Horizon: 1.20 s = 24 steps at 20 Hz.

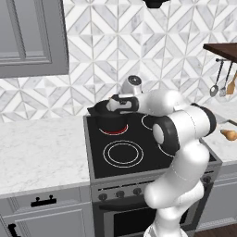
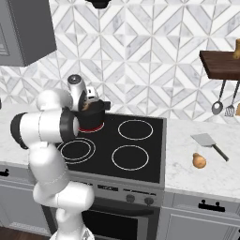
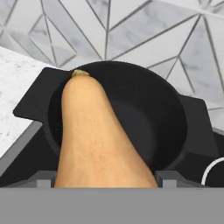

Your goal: Put the squash and squash in the pot. Retrieve the spatula and lightly stir the vegetables in the pot.

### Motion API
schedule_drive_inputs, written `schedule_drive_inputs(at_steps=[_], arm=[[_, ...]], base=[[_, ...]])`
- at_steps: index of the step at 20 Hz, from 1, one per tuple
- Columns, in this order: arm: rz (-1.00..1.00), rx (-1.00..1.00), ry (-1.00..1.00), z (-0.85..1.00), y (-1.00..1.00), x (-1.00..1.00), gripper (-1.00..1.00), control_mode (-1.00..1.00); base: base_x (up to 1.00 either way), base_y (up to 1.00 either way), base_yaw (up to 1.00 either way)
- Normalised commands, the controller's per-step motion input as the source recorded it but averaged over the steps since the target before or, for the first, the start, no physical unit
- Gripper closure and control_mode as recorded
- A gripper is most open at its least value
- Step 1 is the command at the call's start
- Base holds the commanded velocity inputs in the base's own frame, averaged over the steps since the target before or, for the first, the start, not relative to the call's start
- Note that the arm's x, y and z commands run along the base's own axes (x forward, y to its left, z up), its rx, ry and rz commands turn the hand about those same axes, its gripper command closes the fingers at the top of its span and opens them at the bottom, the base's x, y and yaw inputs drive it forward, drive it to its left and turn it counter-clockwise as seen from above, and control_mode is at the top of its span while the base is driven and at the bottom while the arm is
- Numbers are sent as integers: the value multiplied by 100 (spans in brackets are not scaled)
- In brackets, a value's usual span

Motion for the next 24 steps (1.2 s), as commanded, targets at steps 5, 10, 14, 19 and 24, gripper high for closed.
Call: schedule_drive_inputs(at_steps=[5,10,14,19,24], arm=[[0,0,3,-32,20,45,100,-100],[0,0,4,-27,6,37,100,-100],[0,0,2,-15,0,23,-100,-100],[0,0,2,-8,0,10,-100,-100],[0,0,0,5,0,0,-100,-100]], base=[[0,0,0],[0,0,0],[0,0,0],[0,0,0],[0,0,0]])
